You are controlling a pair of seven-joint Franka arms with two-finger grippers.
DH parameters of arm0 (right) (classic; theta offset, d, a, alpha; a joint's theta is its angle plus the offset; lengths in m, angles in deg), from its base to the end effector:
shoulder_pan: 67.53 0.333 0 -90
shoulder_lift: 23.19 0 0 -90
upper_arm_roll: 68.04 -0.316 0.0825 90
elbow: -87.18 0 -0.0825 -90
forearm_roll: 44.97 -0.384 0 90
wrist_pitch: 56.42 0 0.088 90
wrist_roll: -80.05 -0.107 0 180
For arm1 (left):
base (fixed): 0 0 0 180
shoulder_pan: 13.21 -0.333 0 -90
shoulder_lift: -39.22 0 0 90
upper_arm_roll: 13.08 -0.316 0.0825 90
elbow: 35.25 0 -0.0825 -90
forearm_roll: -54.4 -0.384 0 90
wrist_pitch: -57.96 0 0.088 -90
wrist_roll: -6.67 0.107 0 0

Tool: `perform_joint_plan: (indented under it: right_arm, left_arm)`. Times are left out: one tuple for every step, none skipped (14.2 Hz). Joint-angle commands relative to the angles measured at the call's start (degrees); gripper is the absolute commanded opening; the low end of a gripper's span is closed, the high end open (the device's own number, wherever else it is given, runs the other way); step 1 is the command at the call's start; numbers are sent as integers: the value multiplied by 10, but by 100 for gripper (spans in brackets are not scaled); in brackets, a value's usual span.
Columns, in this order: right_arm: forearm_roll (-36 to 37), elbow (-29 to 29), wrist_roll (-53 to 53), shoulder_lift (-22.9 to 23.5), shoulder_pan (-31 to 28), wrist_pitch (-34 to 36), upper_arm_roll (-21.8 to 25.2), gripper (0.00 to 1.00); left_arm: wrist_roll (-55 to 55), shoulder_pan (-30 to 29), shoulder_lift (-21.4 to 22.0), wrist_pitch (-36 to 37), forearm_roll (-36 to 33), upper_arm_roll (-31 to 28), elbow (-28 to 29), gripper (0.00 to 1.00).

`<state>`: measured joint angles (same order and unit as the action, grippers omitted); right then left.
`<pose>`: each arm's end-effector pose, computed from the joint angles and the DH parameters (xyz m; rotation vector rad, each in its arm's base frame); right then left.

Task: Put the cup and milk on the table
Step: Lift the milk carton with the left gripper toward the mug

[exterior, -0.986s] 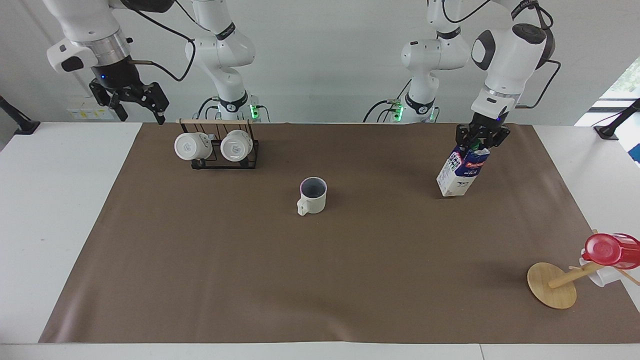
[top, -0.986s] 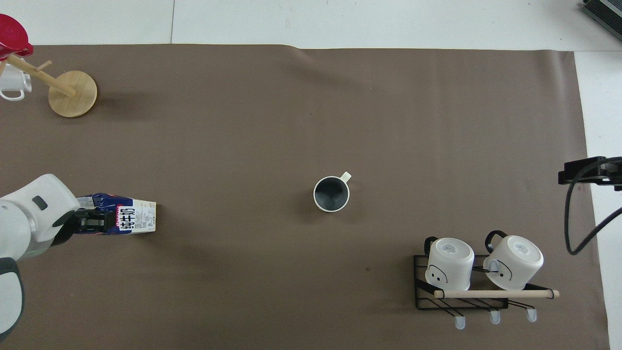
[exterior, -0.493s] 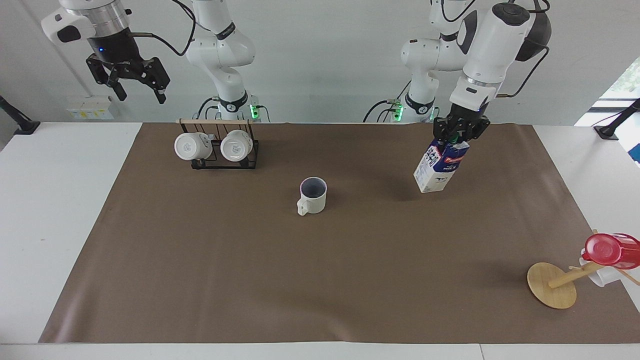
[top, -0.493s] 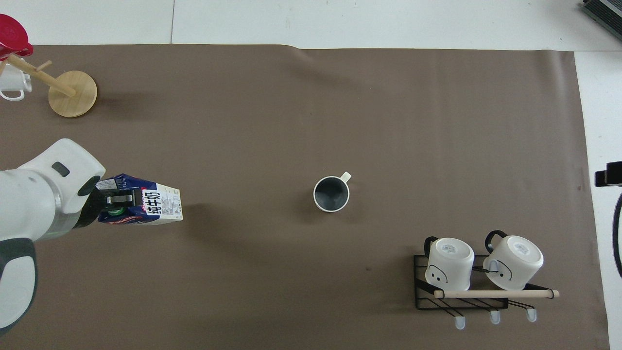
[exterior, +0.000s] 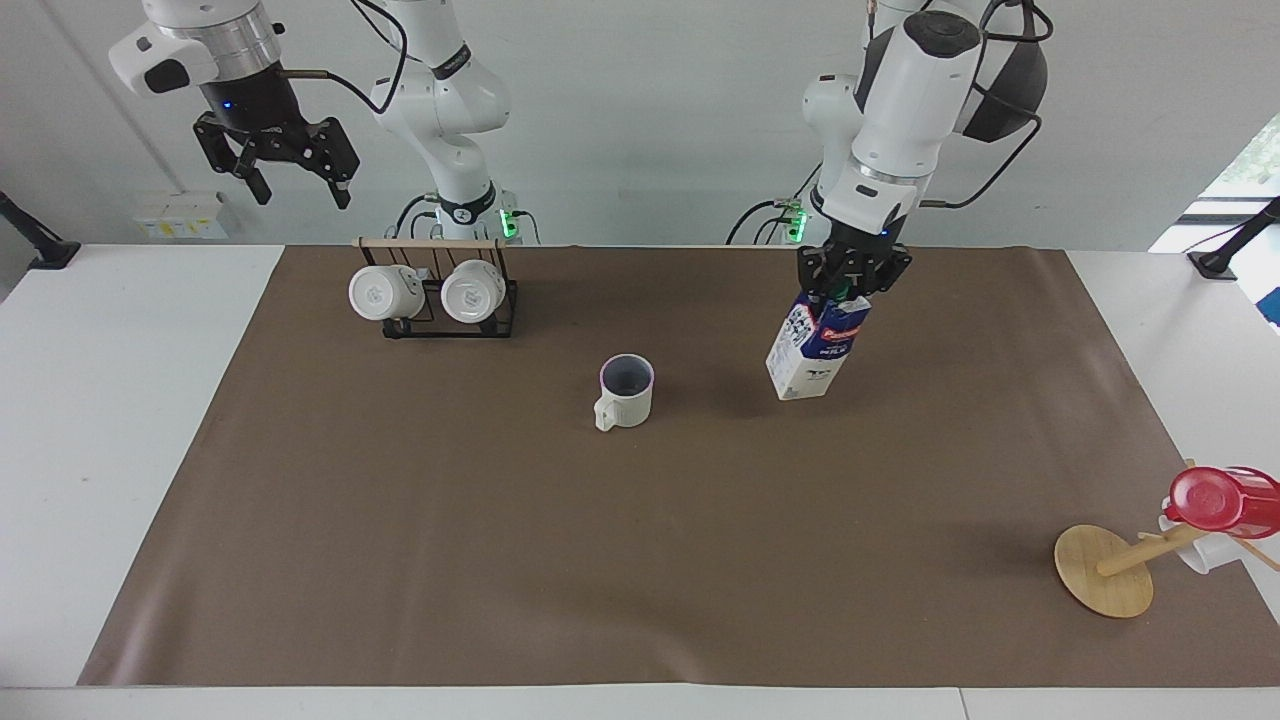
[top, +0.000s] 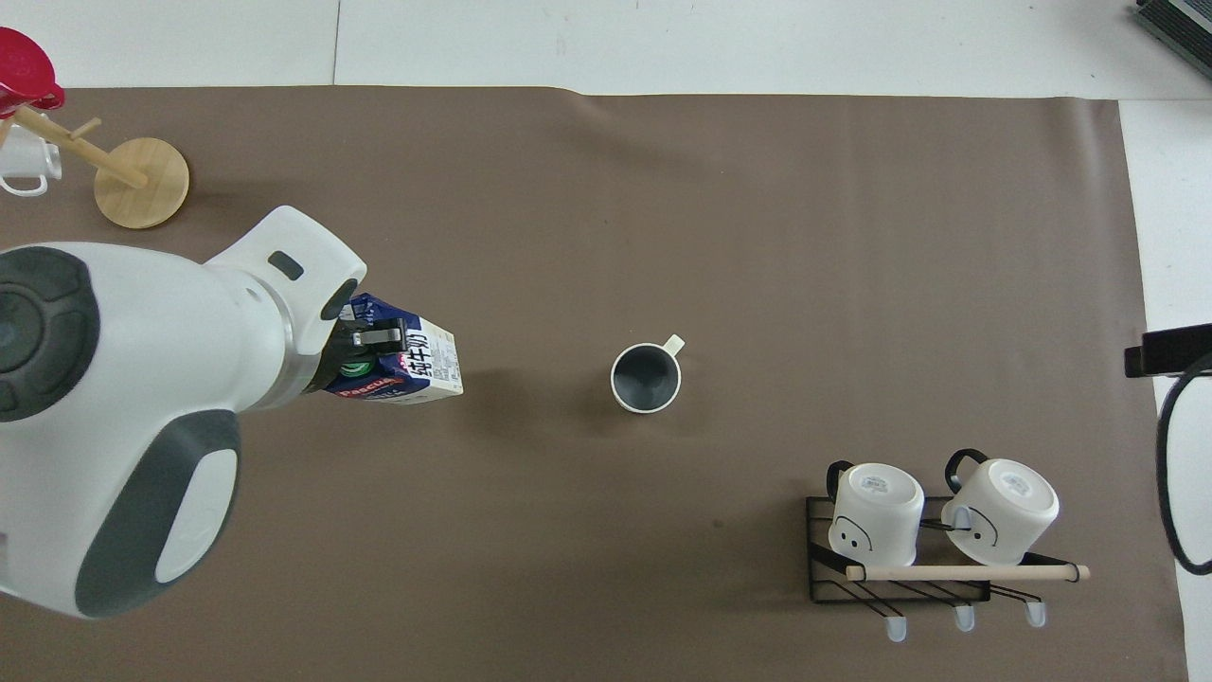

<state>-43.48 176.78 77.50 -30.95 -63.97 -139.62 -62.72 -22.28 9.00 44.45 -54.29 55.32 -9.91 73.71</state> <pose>0.4977 -0.0224 0.6882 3.1259 -0.1218 0.0363 0.4950 -0.2371 0.5513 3.0567 0.1026 0.1954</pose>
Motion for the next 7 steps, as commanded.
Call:
perform_joint_plan:
  right_arm:
    - [-1,16,14,-13,-3,-4,-2,100]
    - [-2,16,13,-13,-3,-3,-2,100]
    - [-2,15,14,-13,-3,-2,-2,100]
    - [-2,12,14,-11,-3,-3,-2,100]
    - [-2,12,14,-11,-3,-1,-1,100]
    - [-2,12,14,-11,-3,-1,-1,100]
    - [-2,12,14,-12,-3,-1,-2,100]
  left_arm:
    - [-42,44,-29,-1,-5,-9,-26,51]
    - [-51,51,-36,-9,-5,-9,-26,51]
    - [-60,56,-40,-15,-6,-8,-27,51]
    - [-62,66,-45,-24,-6,-9,-26,51]
    - [-64,68,-51,-30,-7,-9,-26,51]
    - [-76,73,-54,-36,-23,-8,-27,51]
    - [-97,84,-63,-45,-37,-8,-28,51]
